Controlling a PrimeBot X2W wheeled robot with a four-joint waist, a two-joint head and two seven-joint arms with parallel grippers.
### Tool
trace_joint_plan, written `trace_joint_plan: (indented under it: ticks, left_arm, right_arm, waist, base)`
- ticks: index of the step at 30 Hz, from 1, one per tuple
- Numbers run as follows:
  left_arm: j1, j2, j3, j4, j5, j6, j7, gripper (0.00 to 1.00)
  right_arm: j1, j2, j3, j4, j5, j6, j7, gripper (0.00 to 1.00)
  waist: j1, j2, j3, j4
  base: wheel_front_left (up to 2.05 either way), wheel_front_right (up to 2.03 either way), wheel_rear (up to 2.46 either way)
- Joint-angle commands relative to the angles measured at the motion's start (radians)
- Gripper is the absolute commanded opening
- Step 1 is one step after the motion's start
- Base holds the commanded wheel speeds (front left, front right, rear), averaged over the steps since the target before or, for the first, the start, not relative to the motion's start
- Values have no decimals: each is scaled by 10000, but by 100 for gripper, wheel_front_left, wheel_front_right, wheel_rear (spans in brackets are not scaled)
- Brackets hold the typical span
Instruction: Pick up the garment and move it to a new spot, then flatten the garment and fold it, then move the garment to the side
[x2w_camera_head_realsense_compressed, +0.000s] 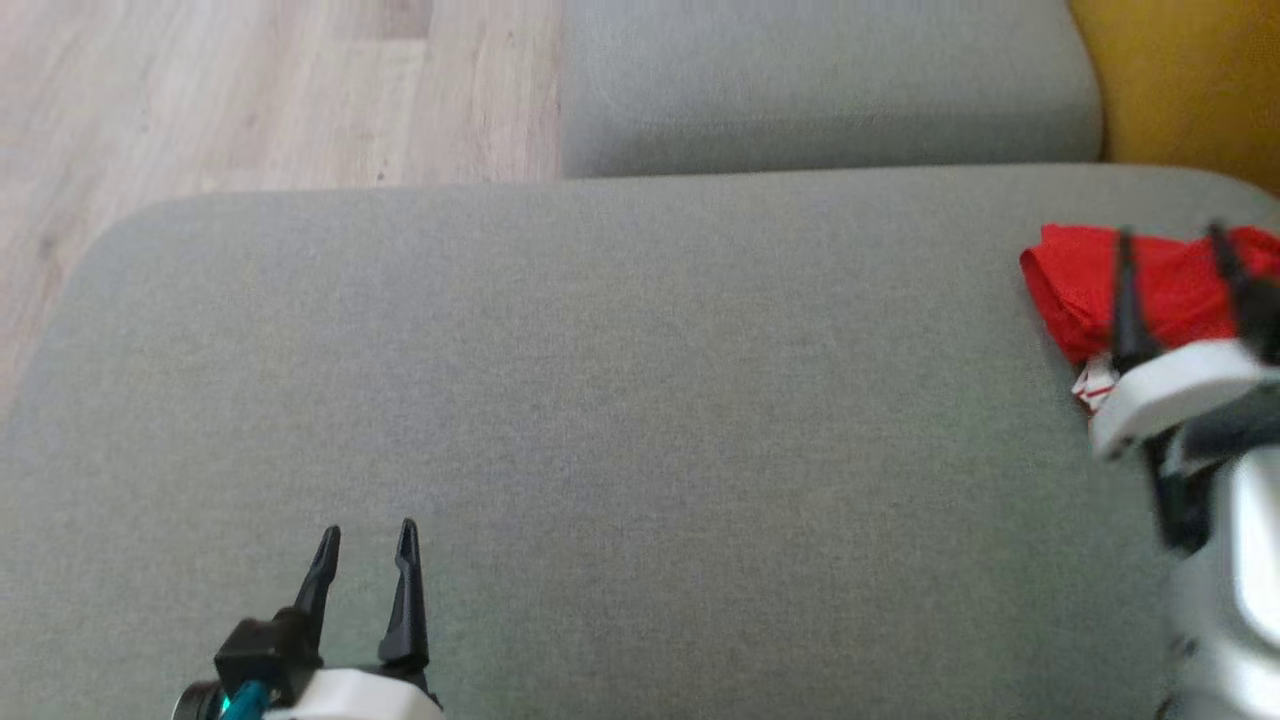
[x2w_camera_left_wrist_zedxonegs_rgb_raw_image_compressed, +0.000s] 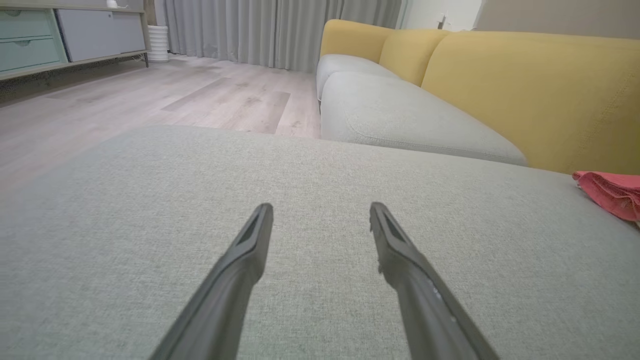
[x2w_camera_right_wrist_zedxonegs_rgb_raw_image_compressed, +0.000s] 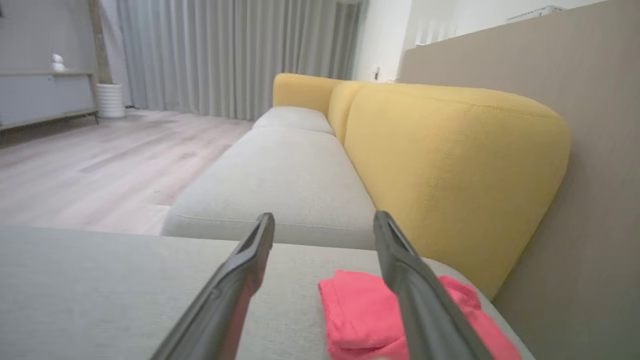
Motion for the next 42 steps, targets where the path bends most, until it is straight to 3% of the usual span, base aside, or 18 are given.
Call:
trace_joint_plan:
  ticks: [1, 8, 21, 41, 42]
  left_arm:
    - [-274, 250, 493, -254, -53, 77, -43, 100]
    - [66, 277, 615, -236, -181, 169, -83, 100]
    - [322, 91, 479, -72, -296, 78, -124, 100]
    - [456, -43, 632, -4, -423, -98, -193, 100]
    - [766, -131, 251, 270, -418, -101, -63, 0]
  right_arm:
    - [-1, 289, 372, -515, 82, 65, -177, 100]
    - [1615, 1015, 929, -1178, 209, 65, -684, 100]
    - [4039, 1084, 1906, -1585, 1809, 65, -1448, 100]
    - [4327, 1086, 2302, -1559, 1885, 65, -1718, 100]
    - [4644, 1137, 2061, -1263, 1812, 0, -1572, 0]
  waist:
    - [3, -1, -210, 62]
    - [3, -1, -479, -28]
    - [3, -1, -691, -231]
    - [3, -1, -697, -86]
    - [3, -1, -697, -85]
  base:
    - [0, 0, 0]
    - [0, 0, 0]
    - [0, 0, 0]
    - [0, 0, 0]
    - [0, 0, 0]
